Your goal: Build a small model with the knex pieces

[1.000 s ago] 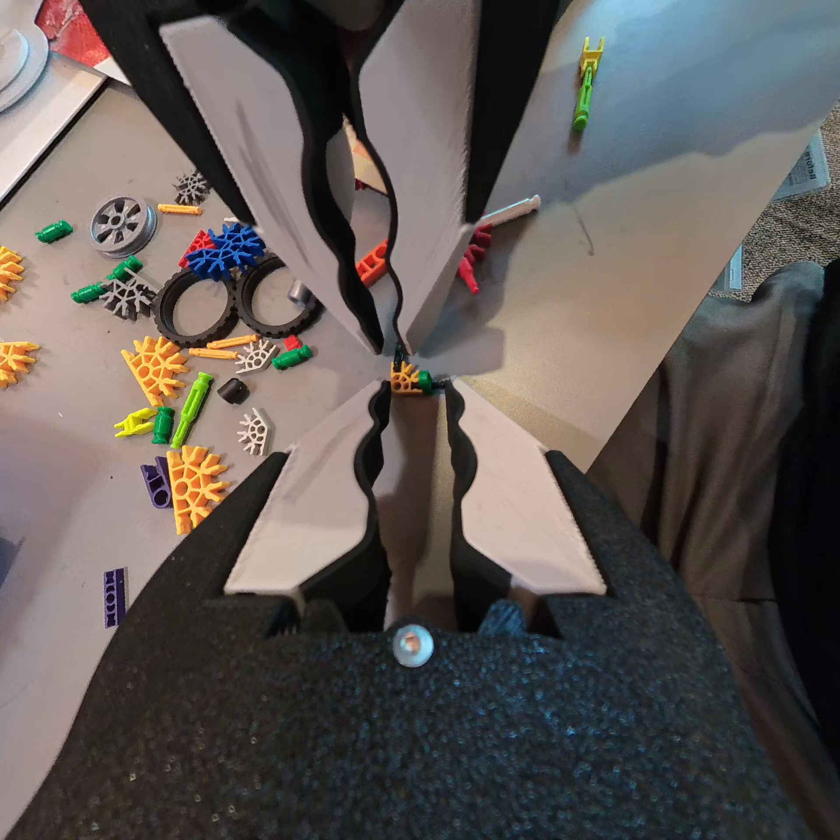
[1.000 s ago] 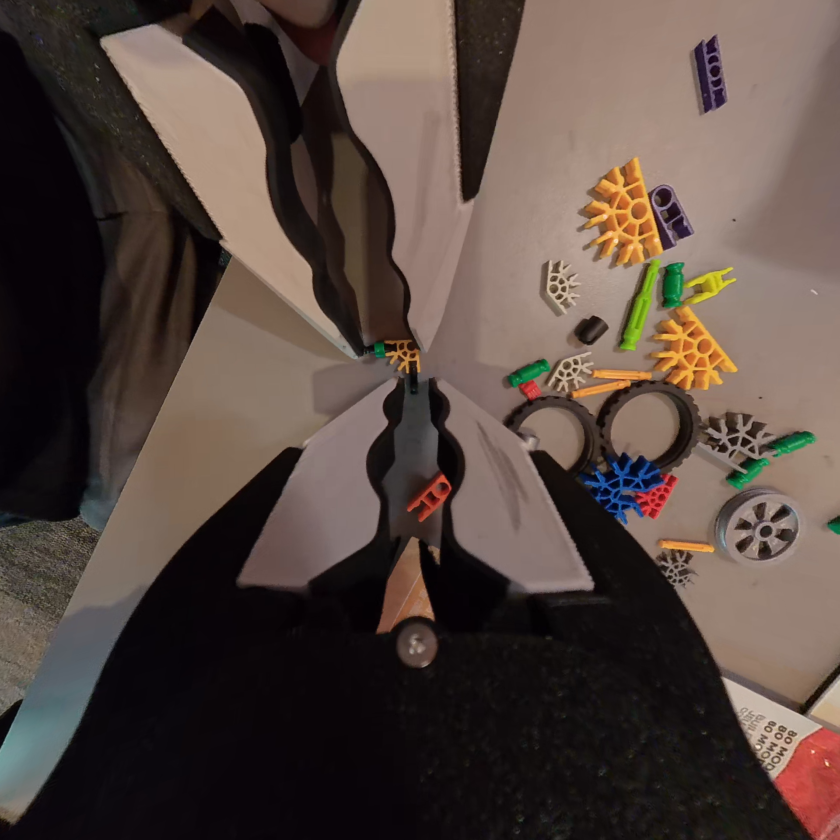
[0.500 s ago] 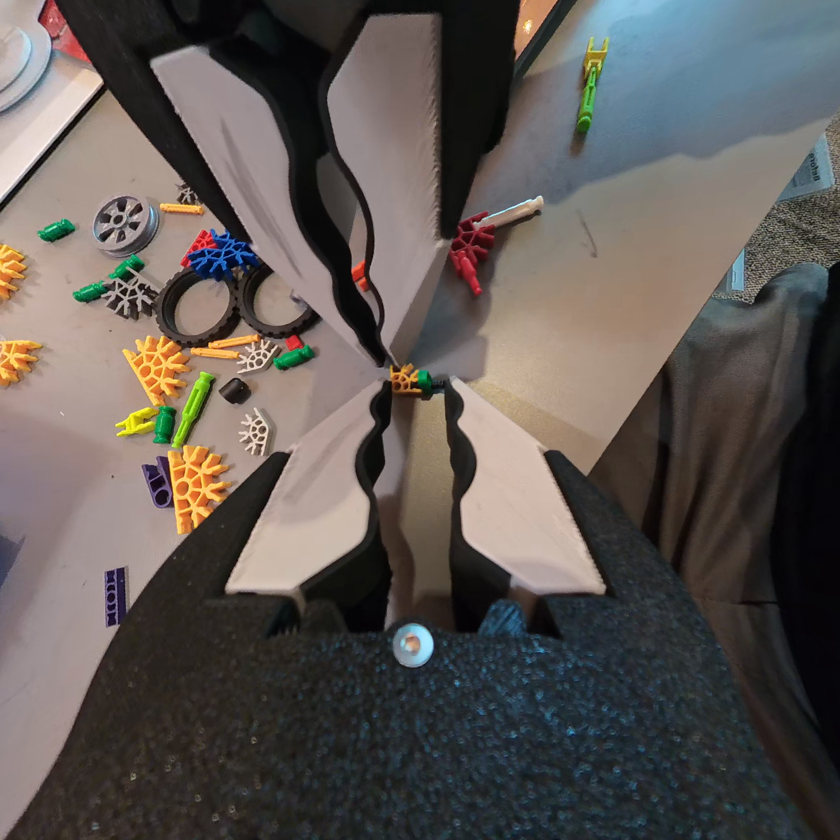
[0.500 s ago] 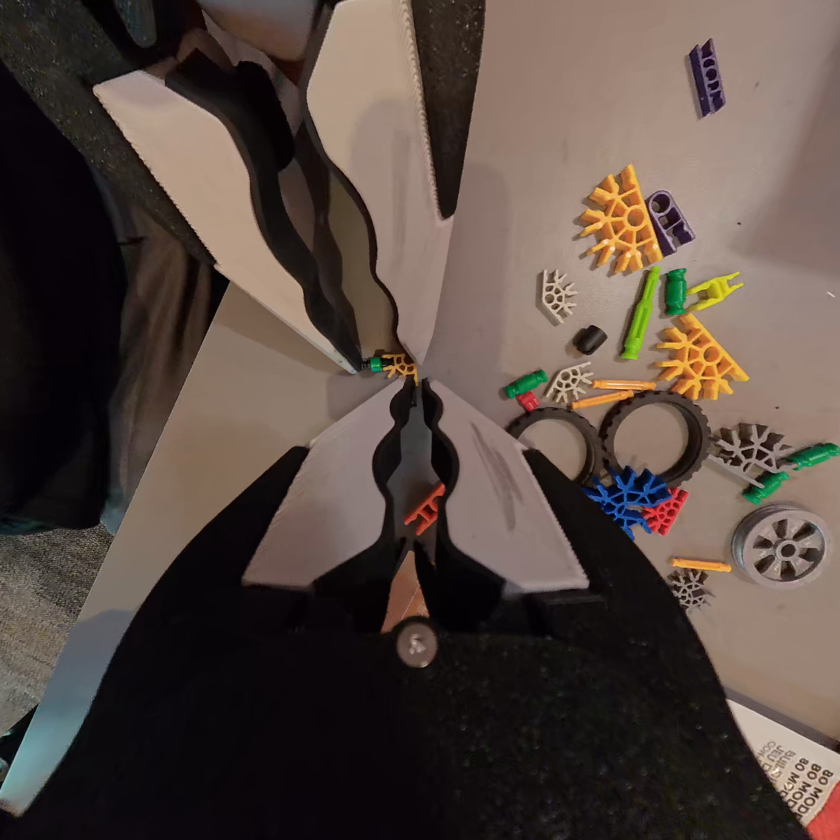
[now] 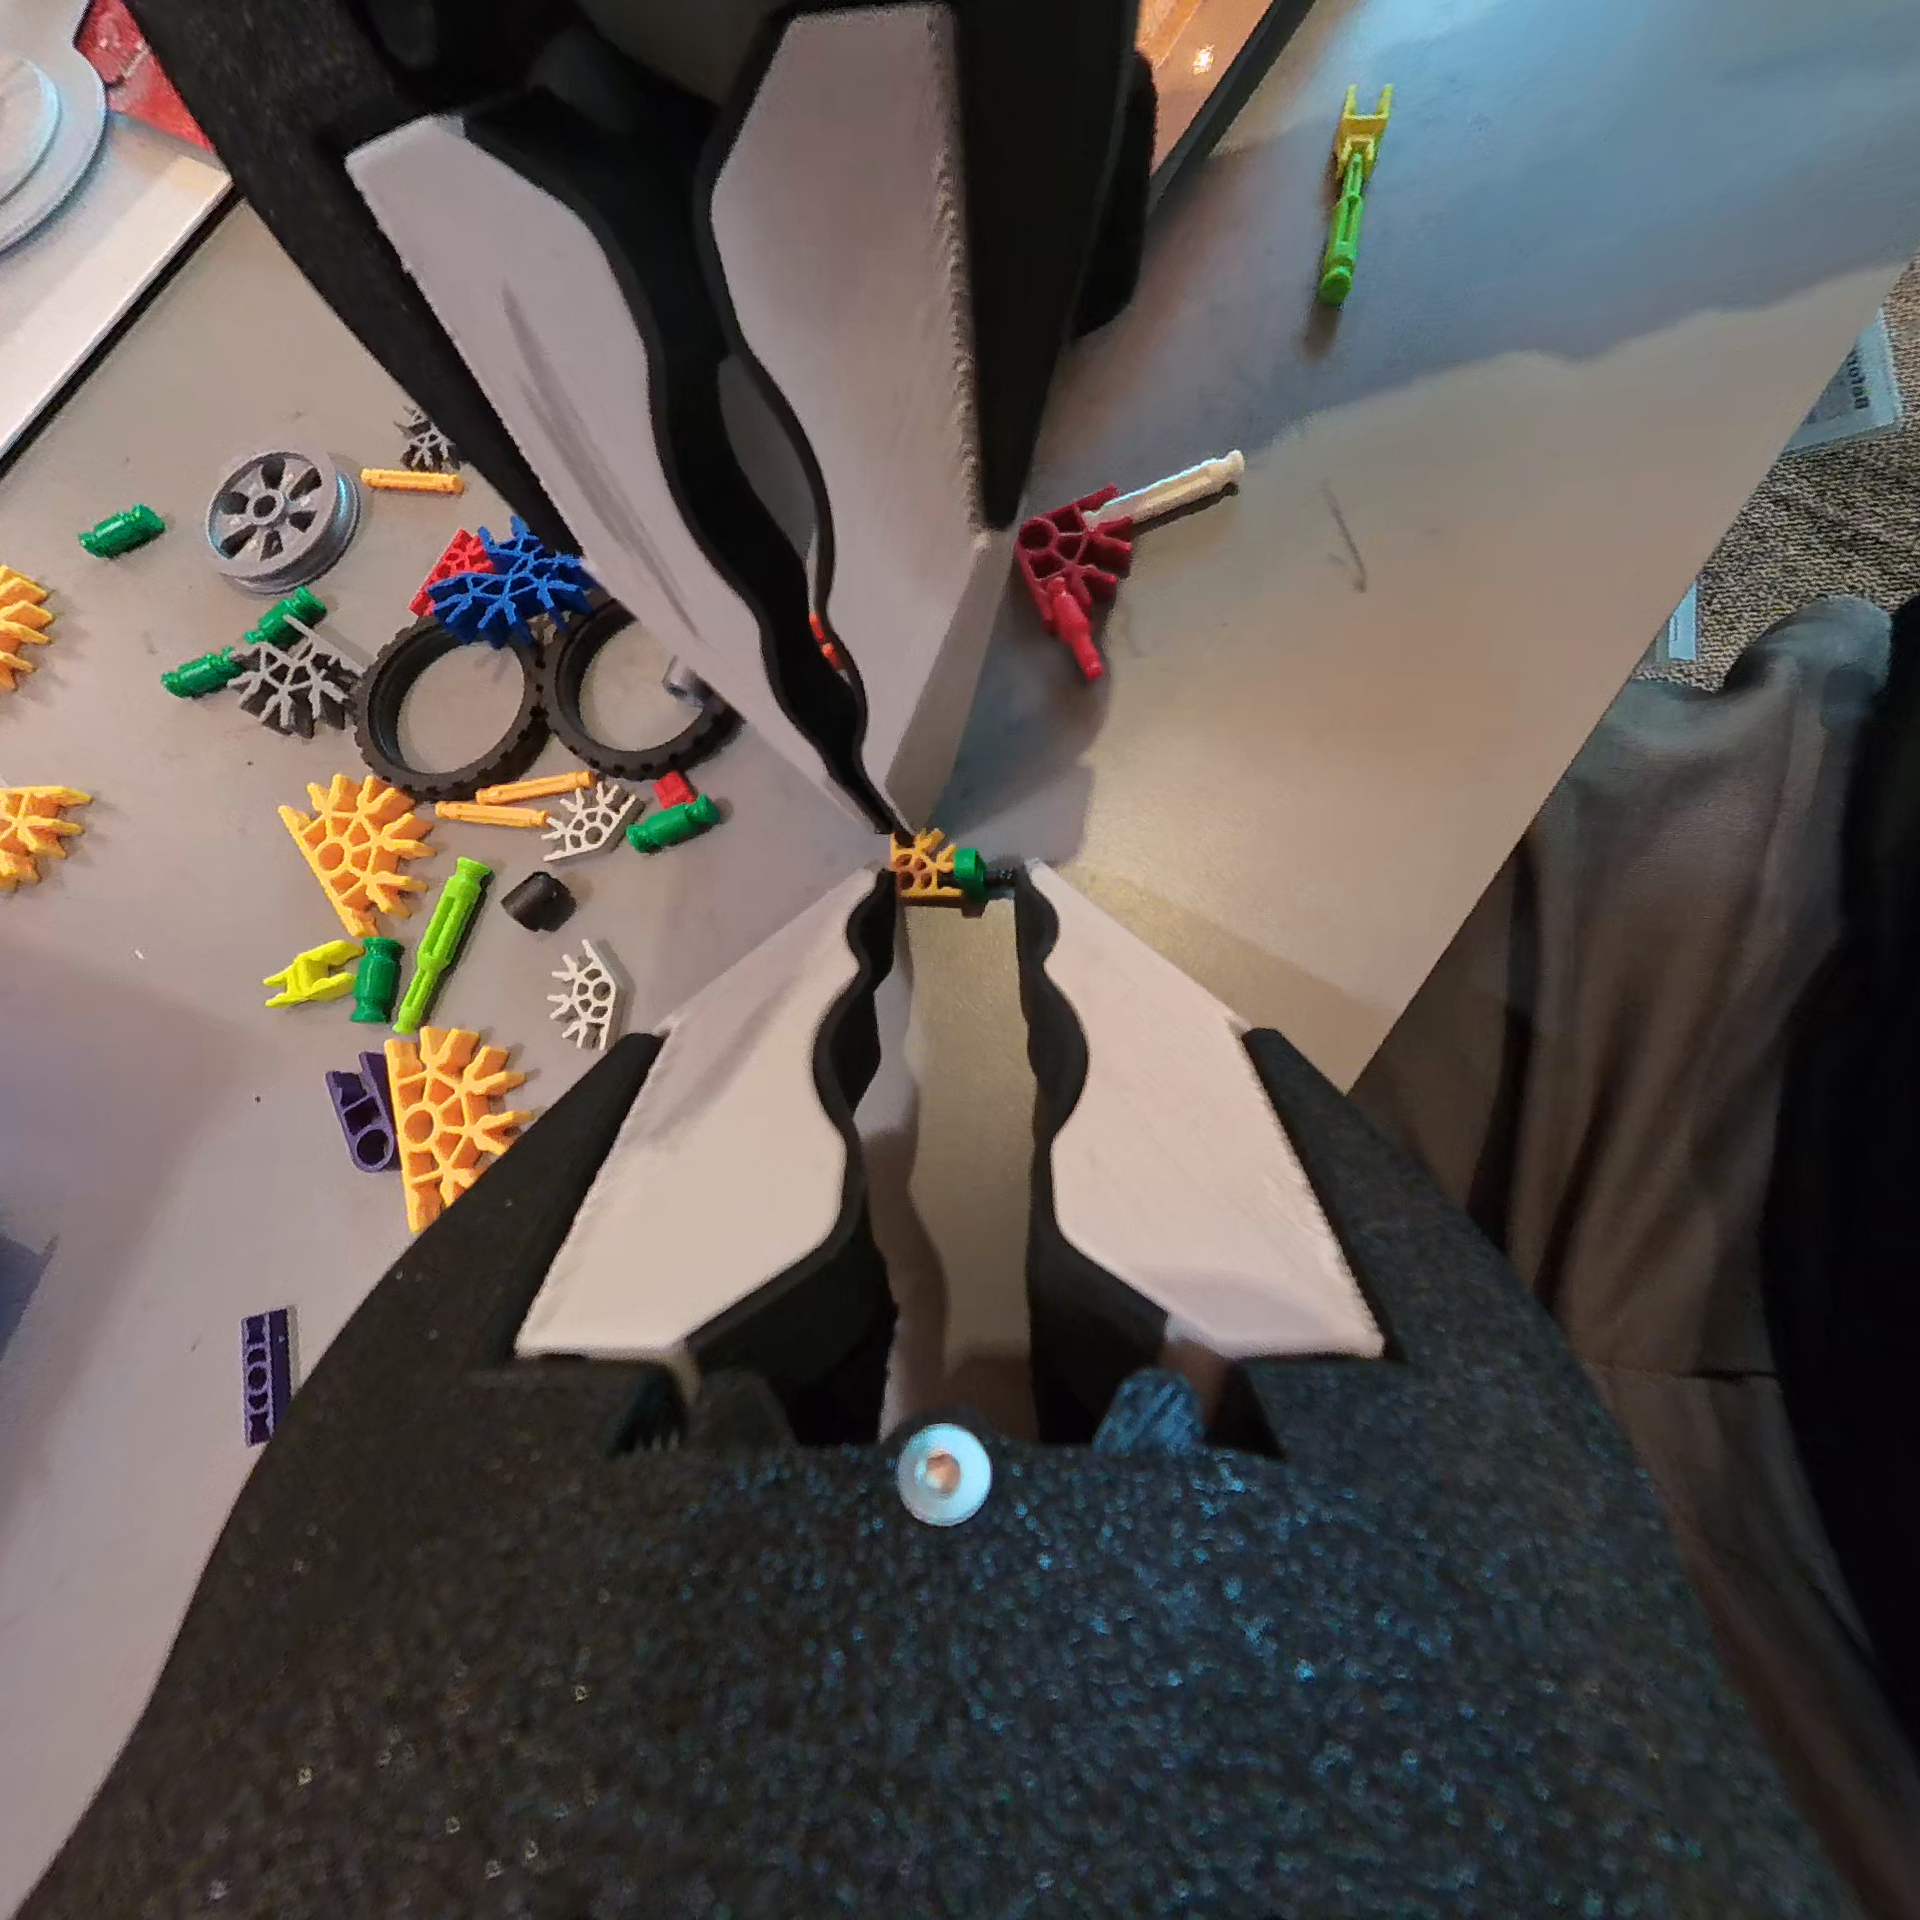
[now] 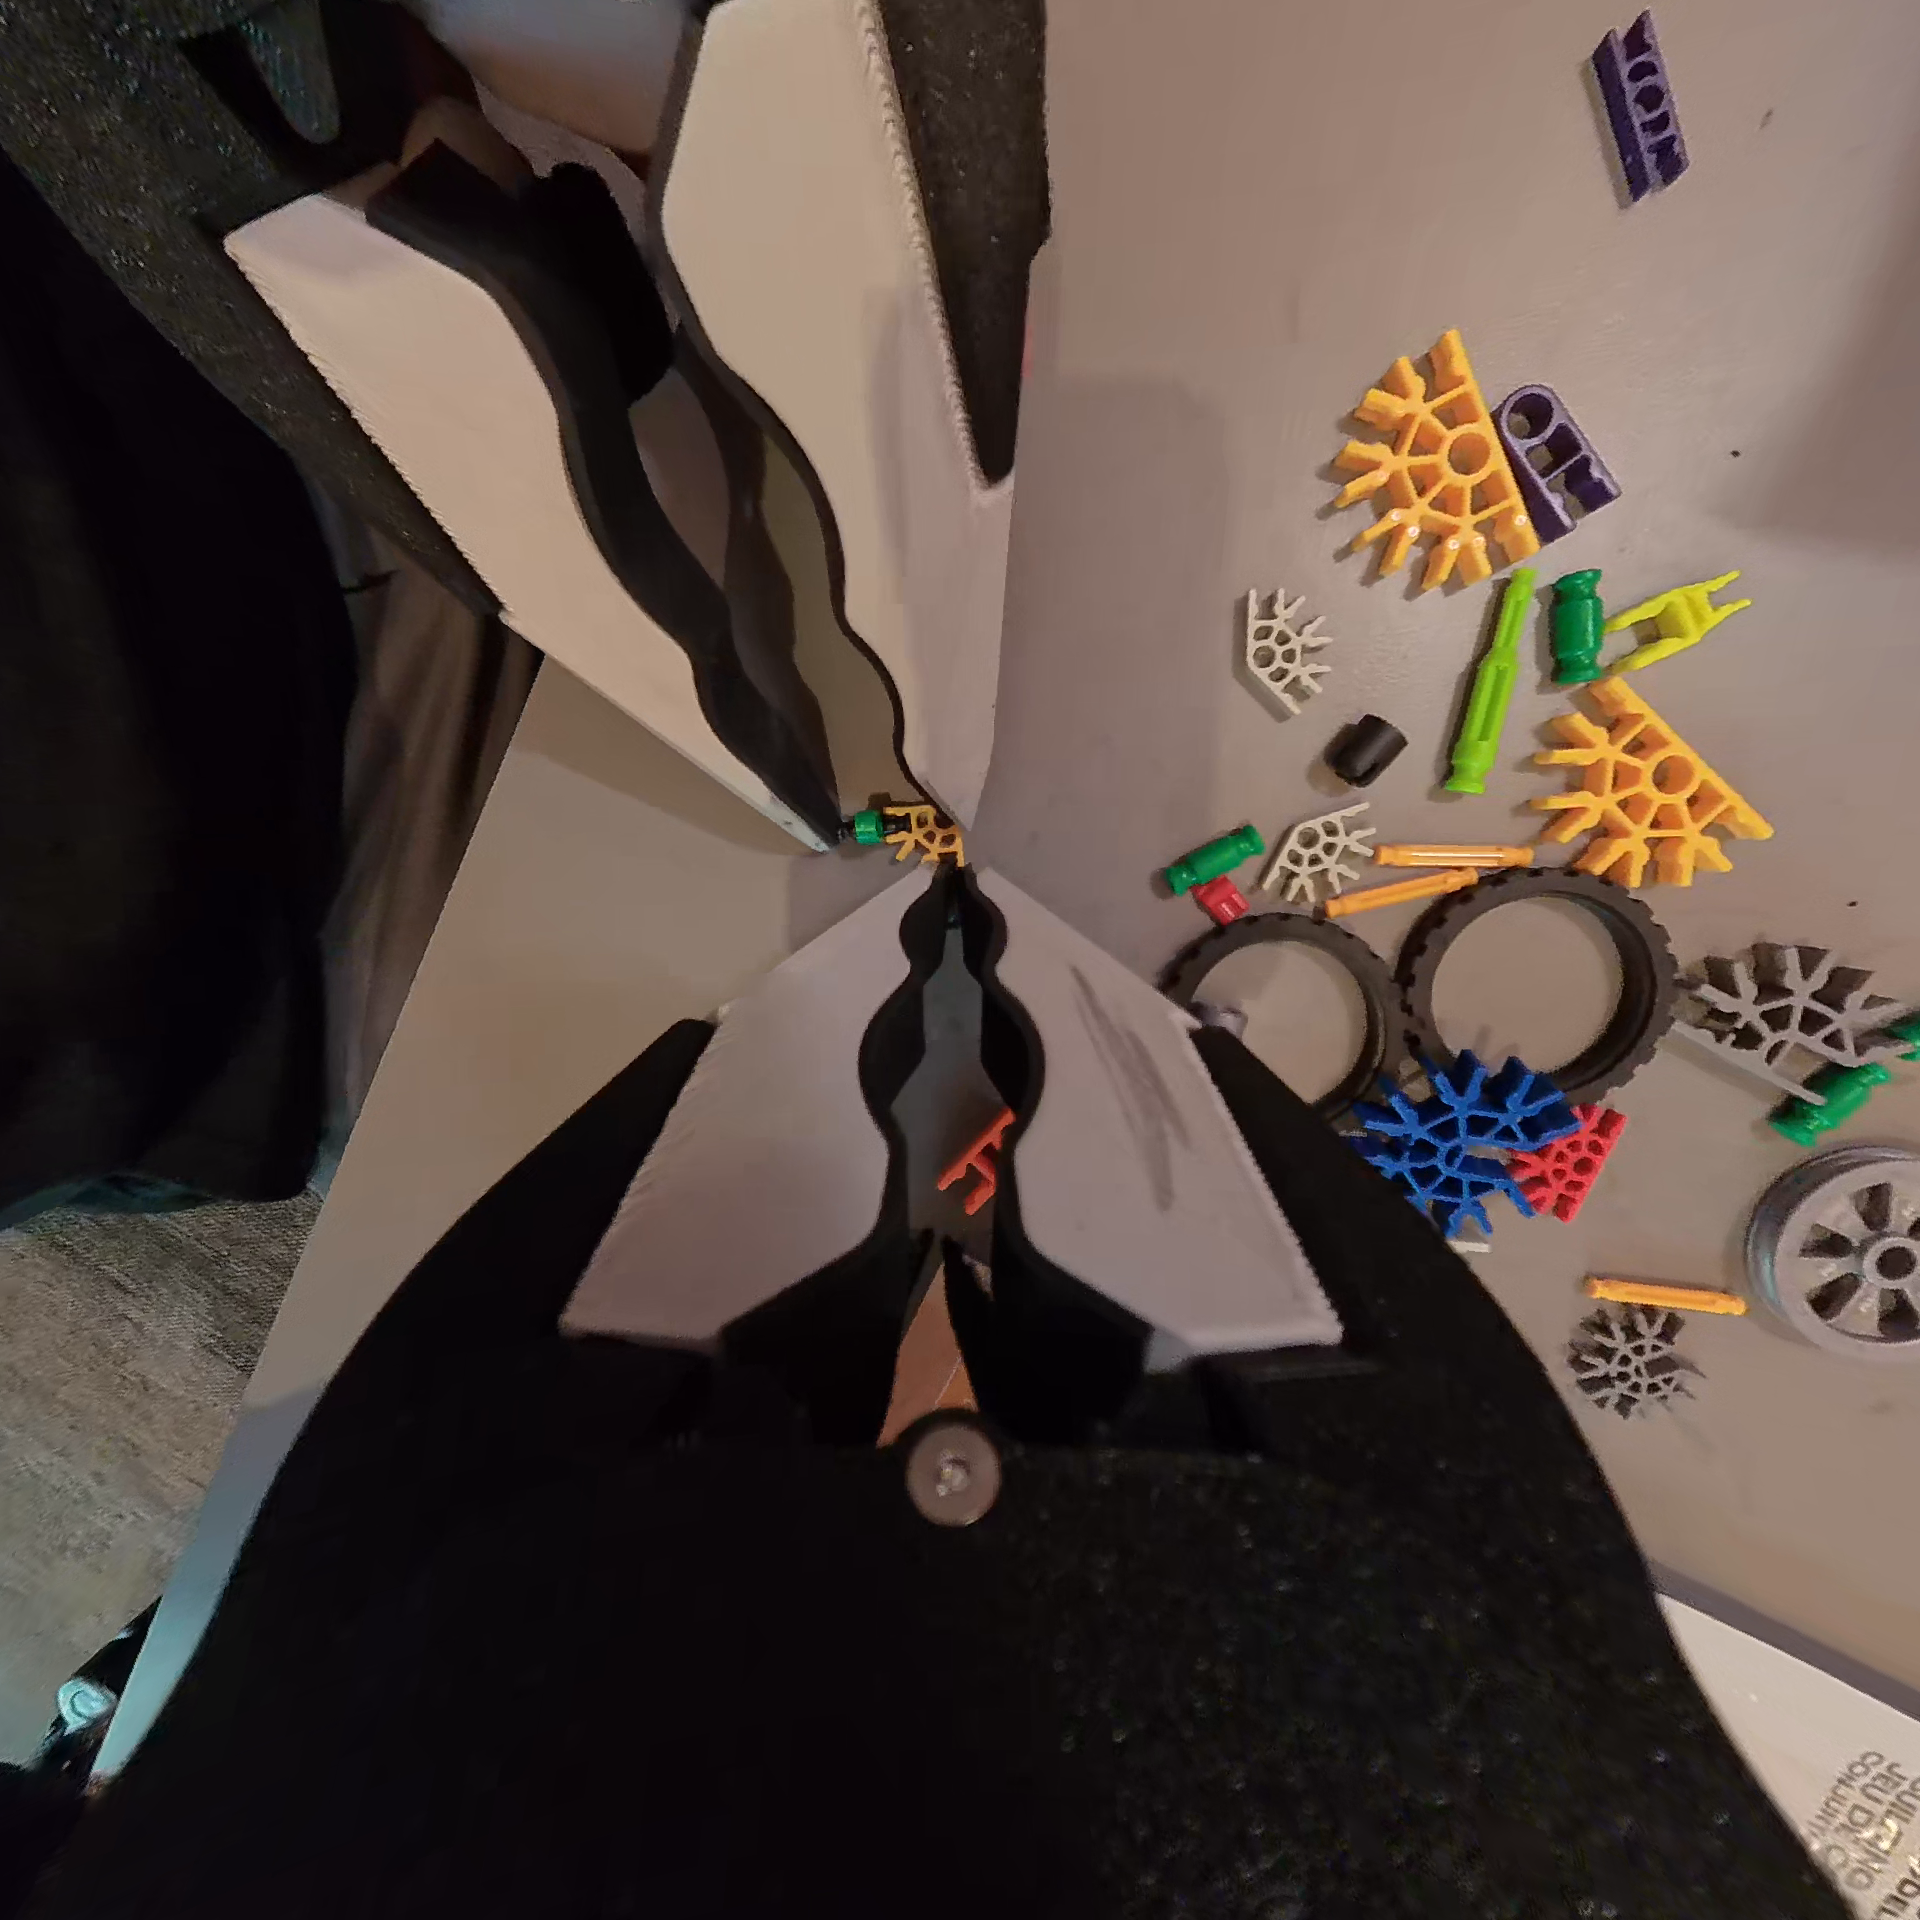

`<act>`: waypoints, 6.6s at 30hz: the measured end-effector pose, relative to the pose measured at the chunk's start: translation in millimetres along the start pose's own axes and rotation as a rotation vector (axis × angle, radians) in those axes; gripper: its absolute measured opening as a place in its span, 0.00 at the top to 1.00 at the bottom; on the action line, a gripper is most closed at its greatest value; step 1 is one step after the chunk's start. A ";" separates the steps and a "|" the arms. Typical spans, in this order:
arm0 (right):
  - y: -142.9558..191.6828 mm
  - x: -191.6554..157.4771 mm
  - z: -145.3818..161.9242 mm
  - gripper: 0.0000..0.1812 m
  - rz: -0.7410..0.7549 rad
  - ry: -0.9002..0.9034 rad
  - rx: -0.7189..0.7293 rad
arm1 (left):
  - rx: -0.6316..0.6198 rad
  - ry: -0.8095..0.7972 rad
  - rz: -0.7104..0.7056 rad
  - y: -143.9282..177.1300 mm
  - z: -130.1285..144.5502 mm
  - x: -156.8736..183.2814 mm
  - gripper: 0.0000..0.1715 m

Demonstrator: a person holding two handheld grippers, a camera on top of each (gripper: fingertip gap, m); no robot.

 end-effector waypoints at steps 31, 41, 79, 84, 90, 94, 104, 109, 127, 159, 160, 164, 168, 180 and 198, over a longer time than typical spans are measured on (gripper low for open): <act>-2.9 10.9 -1.0 0.99 -0.113 -0.071 -0.038 | 0.008 -0.104 0.012 -4.0 -2.6 0.8 0.89; -3.9 13.5 -0.4 0.99 -0.145 -0.085 -0.033 | -0.046 -0.231 0.045 -4.7 -6.8 0.0 0.90; -4.1 15.0 0.2 1.00 -0.147 -0.235 -0.053 | -0.166 -0.271 0.148 -6.7 -18.3 -7.8 0.91; -5.1 7.9 -10.6 1.00 -0.069 -0.197 -0.154 | -0.143 -0.239 0.149 -6.1 -16.1 -8.4 0.91; -5.3 -0.5 -13.8 1.00 0.023 -0.156 -0.190 | -0.139 -0.225 0.128 -5.7 -15.7 -6.7 0.91; -2.5 0.4 -2.7 1.00 0.009 -0.200 -0.067 | -0.105 -0.191 0.118 -4.6 -12.3 -6.9 0.91; 9.8 2.4 13.0 1.00 0.007 -0.265 0.078 | -0.083 -0.176 0.120 -4.3 -10.5 -7.6 0.90; 4.7 1.1 9.4 1.00 0.002 -0.246 0.073 | -0.082 -0.198 0.103 -4.3 -10.9 -5.7 0.91; 3.1 -14.2 17.8 0.98 0.091 -0.215 0.068 | -0.006 -0.127 0.026 8.9 5.0 -0.3 0.87; 12.5 -28.6 15.0 0.96 0.175 -0.173 0.184 | -0.013 -0.042 -0.041 12.6 11.2 -1.2 0.95; 13.8 -28.7 14.8 0.96 0.188 -0.167 0.185 | -0.015 -0.042 -0.042 12.6 11.1 -1.0 0.95; 26.2 -27.2 16.0 0.95 0.244 -0.157 0.247 | -0.009 -0.033 -0.050 13.9 12.3 -2.2 0.94; 57.2 -18.4 26.4 0.95 0.383 -0.214 0.435 | -0.003 -0.027 -0.072 18.3 17.2 -5.7 0.93; 128.7 -2.7 88.8 0.94 0.685 -0.274 0.851 | 0.028 -0.031 -0.059 24.7 26.0 -10.9 0.93; 96.4 17.4 109.9 0.94 0.909 -0.302 0.614 | 0.001 0.010 -0.088 43.2 45.4 -44.6 0.92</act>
Point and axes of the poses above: each gripper's, where its closed fingertips meet, y back along the fingers, z out of its underside, x = y × z across the jaws, the point moved 10 cm from there along y, back along the fingers, and after that the axes turned 5 degrees about x, right-handed, at the moved point
